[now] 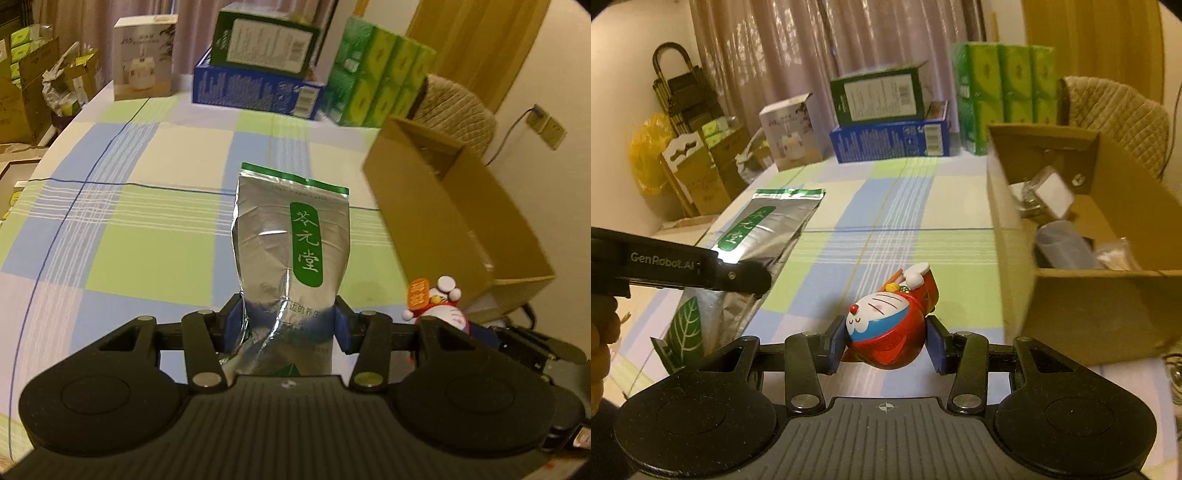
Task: Organize objects
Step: 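Carry the tea bag and Doraemon figure over the cardboard box with both tools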
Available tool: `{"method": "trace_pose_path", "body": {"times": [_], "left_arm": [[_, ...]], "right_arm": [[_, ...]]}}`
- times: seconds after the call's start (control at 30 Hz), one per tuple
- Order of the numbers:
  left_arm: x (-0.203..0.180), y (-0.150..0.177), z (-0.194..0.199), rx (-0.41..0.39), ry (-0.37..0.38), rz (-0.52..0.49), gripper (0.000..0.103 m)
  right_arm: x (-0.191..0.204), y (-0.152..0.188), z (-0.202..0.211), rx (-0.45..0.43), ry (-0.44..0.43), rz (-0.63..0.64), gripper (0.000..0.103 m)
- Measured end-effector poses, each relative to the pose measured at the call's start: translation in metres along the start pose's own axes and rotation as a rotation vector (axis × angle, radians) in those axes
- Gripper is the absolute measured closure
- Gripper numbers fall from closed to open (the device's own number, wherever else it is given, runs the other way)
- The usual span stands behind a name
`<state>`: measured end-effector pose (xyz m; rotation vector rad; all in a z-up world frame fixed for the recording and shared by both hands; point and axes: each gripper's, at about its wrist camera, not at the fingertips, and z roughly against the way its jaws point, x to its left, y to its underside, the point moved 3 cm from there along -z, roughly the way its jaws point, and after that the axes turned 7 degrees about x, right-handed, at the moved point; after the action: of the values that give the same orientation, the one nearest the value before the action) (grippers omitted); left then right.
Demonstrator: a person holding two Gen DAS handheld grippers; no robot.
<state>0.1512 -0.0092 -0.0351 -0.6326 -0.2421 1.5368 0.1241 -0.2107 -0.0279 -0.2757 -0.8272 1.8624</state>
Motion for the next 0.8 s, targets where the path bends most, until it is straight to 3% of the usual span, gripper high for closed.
{"method": "trace_pose_path", "body": {"times": [0.37, 0.8], "left_arm": [[-0.061, 0.026, 0.031, -0.019, 0.069, -0.045, 0.059], [-0.096, 0.043, 0.036, 0.006, 0.115, -0.046, 0.059]], "right_arm": [[-0.015, 0.016, 0.069, -0.065, 0.07, -0.021, 0.061], [-0.049, 0.023, 0.1, -0.098, 0.119, -0.049, 0.061]]}}
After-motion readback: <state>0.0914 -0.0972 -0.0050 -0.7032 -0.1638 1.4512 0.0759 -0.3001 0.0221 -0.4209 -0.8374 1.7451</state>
